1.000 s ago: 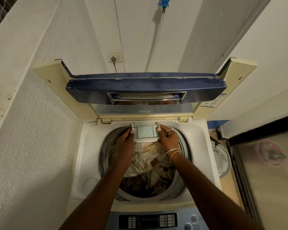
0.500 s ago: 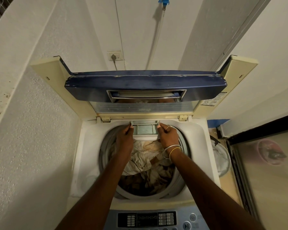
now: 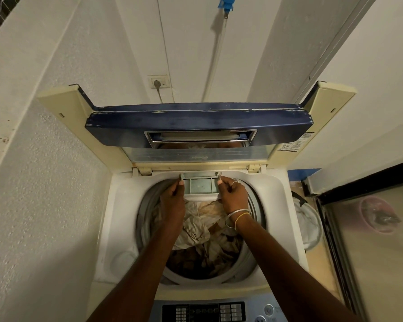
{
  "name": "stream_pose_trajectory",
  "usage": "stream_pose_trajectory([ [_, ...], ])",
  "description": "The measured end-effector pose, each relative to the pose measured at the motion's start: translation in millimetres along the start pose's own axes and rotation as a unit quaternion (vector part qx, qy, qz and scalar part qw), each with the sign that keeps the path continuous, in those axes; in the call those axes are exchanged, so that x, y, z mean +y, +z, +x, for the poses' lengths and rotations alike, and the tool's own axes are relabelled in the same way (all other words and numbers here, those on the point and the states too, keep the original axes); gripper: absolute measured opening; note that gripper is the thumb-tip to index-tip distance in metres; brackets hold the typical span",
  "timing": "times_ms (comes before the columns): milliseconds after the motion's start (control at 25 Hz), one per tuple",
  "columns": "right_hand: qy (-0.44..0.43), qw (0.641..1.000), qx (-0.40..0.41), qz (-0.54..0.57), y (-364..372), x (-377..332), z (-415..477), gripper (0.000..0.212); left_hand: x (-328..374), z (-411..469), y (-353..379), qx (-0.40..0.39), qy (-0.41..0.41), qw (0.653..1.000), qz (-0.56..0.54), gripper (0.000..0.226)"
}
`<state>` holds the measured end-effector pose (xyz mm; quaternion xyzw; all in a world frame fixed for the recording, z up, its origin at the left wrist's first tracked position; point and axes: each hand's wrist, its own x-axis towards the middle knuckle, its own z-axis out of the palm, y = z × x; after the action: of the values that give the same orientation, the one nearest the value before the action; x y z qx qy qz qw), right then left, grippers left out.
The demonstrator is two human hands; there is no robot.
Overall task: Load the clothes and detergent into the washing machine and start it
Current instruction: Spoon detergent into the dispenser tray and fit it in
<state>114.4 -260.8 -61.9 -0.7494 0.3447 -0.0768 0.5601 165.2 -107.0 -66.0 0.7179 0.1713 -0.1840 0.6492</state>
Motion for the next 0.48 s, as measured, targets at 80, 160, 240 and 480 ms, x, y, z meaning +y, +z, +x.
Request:
stream_pose_trajectory([
  [80,-0.001,1.000,0.000,-0.003,-0.7,-2.3,0.6,0.020,2.9,2.0,0.0,-0.005,-0.009,1.000,-0.001,0.031],
  [160,0.005,1.000,0.001,-0.007,-1.5,-3.8,2.6,0.023,4.3,6.5,0.5,0.001,-0.006,1.000,-0.006,0.025],
  [240,0.004,1.000,0.006,-0.013,-2.0,-7.4,2.5,0.024,5.4,8.1,1.3,0.008,0.001,1.000,-0.006,0.030],
  [480,0.014,1.000,-0.005,-0.020,-0.5,-7.8,3.8,0.021,1.3,7.7,1.8,0.004,0.004,1.000,-0.005,0.034],
])
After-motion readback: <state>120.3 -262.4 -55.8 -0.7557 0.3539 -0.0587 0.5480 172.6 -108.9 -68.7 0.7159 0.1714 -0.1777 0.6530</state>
